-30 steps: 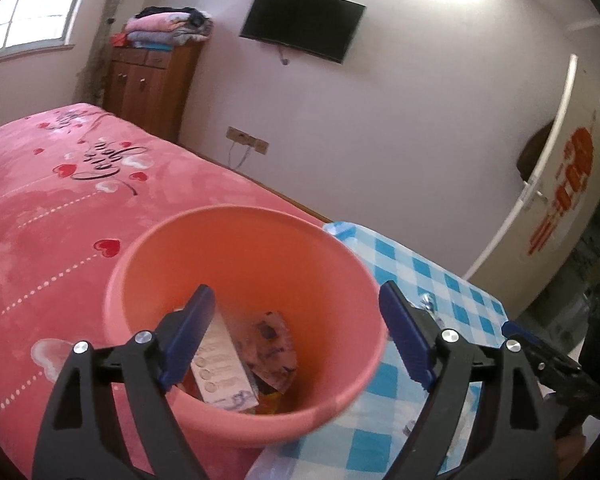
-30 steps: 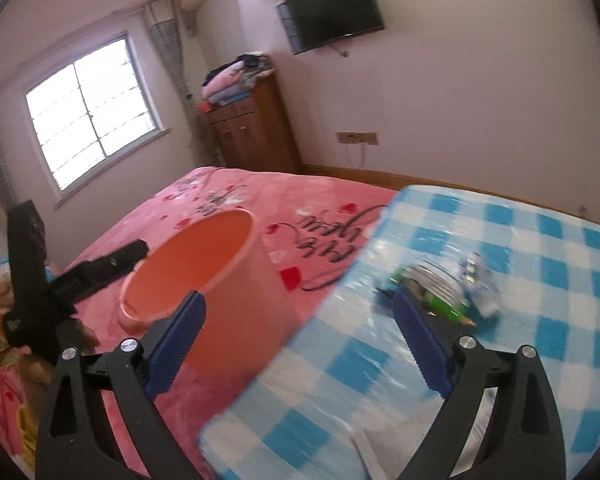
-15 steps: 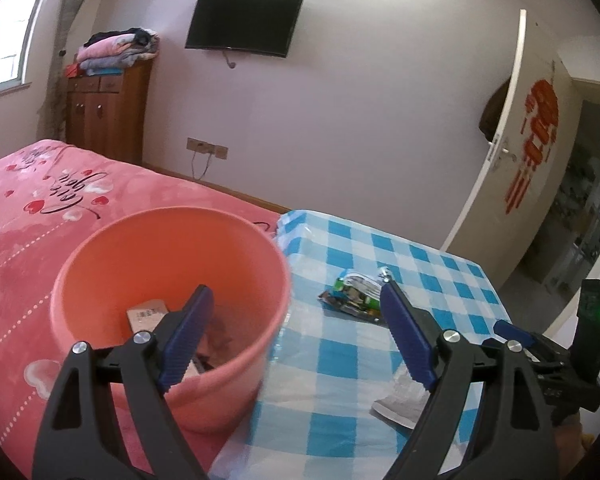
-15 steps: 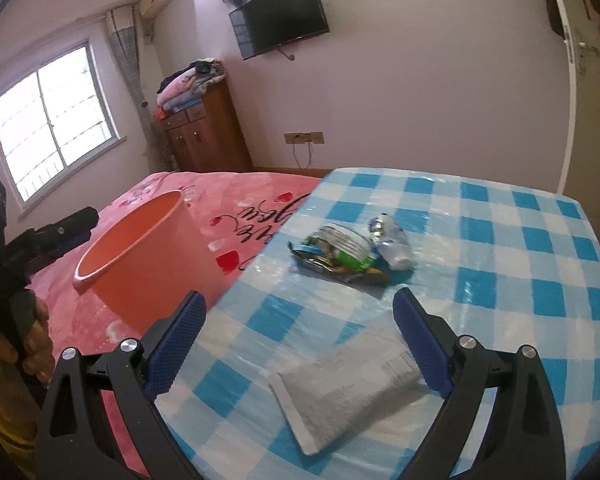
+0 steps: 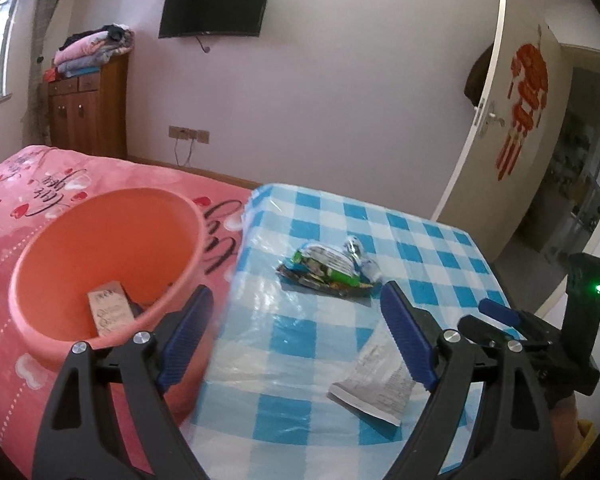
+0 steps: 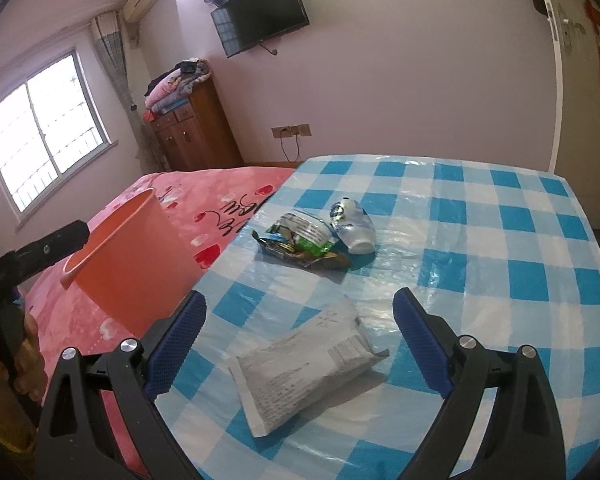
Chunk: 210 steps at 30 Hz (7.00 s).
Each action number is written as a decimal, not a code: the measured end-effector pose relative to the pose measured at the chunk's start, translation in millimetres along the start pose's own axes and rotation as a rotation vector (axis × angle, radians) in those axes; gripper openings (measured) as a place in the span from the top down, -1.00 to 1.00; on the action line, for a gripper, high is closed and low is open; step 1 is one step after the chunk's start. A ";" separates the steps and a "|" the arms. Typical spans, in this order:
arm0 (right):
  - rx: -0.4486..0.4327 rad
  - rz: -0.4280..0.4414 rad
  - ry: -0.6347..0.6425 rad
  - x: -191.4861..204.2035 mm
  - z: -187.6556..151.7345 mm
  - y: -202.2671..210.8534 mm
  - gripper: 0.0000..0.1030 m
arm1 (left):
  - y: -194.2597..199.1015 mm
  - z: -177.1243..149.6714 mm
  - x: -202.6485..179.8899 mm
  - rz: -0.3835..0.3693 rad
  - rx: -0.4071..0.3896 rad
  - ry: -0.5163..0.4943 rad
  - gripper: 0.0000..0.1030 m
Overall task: Collect trash
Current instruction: 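Move both open tools back over the remaining trash on the tablecloth, then grasp the green snack bag with the left tool, then grasp the white yogurt bottle with the right tool while the left tool holds the snack bag, then lift the snack bag and bottle and carry them over the orange bucket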
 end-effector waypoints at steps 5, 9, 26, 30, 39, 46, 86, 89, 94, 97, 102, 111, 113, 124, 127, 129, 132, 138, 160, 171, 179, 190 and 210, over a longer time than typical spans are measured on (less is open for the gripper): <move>0.014 0.011 -0.016 -15.3 0.5 -6.7 -0.81 | -21.7 -5.8 -18.2 0.003 0.048 -0.016 -0.67; 0.022 0.004 -0.026 -29.5 2.1 -14.0 -0.81 | -46.3 -9.5 -30.7 0.003 0.092 -0.020 -0.67; 0.074 -0.029 -0.106 -90.4 1.5 -45.0 -0.81 | -183.9 -5.2 -46.5 -0.089 0.321 0.225 -0.48; 0.074 -0.048 -0.102 -101.2 1.3 -45.3 -0.81 | -216.8 3.7 -43.9 -0.073 0.333 0.296 -0.42; 0.078 -0.052 -0.112 -119.4 3.1 -48.3 -0.81 | -264.9 18.8 -33.2 -0.004 0.354 0.362 -0.42; 0.097 -0.044 -0.136 -125.3 -2.3 -55.2 -0.81 | -287.9 20.5 -38.3 0.084 0.396 0.270 -0.04; 0.162 -0.099 -0.123 -152.6 12.3 -97.6 -0.81 | -266.9 -14.8 -115.9 -0.162 0.451 0.018 0.19; 0.169 -0.088 -0.106 -147.2 14.8 -104.7 -0.81 | -259.1 -9.3 -107.9 -0.187 0.432 0.060 0.19; 0.183 -0.074 -0.067 -137.1 22.0 -118.5 -0.81 | -245.7 -3.2 -91.7 -0.199 0.408 0.109 0.19; 0.202 -0.082 -0.037 -131.6 23.5 -129.2 -0.81 | -237.7 -2.9 -82.6 -0.197 0.398 0.119 0.19; 0.241 -0.109 0.023 -123.5 23.0 -148.7 -0.81 | -225.0 -2.9 -69.8 -0.190 0.379 0.130 0.19; 0.243 -0.170 0.112 -116.2 24.6 -164.3 -0.81 | -204.7 -11.5 -53.9 -0.169 0.360 0.130 0.19; 0.244 -0.170 0.116 -116.1 25.0 -165.4 -0.79 | -201.6 -14.4 -48.3 -0.166 0.358 0.137 0.19; 0.226 -0.233 0.178 -114.1 21.0 -159.9 -0.22 | -179.0 -30.0 -23.1 -0.130 0.352 0.153 0.19; 0.222 -0.228 0.170 -113.1 16.9 -154.7 -0.21 | -174.7 -32.8 -20.1 -0.130 0.350 0.159 0.19; 0.217 -0.223 0.157 -112.8 14.2 -150.4 -0.21 | -172.3 -34.5 -18.5 -0.132 0.349 0.162 0.19; 0.211 -0.218 0.136 -113.6 9.9 -144.2 -0.21 | -169.3 -37.2 -17.7 -0.133 0.348 0.162 0.19; 0.192 -0.196 0.063 -117.1 1.1 -126.5 -0.21 | -163.0 -41.5 -20.4 -0.146 0.345 0.160 0.19; 0.068 -0.138 -0.100 -107.4 -9.6 -37.0 -0.21 | -109.3 -43.9 -46.4 -0.231 0.294 0.104 0.19; 0.020 -0.150 -0.070 -89.9 -10.2 -12.0 -0.21 | -87.5 -51.5 -46.8 -0.248 0.275 0.101 0.19; 0.009 -0.082 -0.041 -51.6 1.0 -2.2 -0.21 | -66.6 -40.8 -39.9 -0.254 0.226 0.103 0.19; 0.038 0.180 0.126 80.8 59.1 -13.5 -0.21 | -4.3 9.4 18.2 -0.152 0.071 0.139 0.19; 0.244 0.464 0.261 253.2 101.4 -128.6 -0.44 | 4.2 27.8 173.0 0.139 0.014 0.333 0.19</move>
Point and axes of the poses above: each gripper's, at about its wrist camera, not at the fingertips, and y roughly against the way its jaws point, x to its left, z to its top, the point moved 6 cm from there along -y, roughly the way its jaws point, and after that the axes turned 2 degrees about x, right-handed, at the moved point
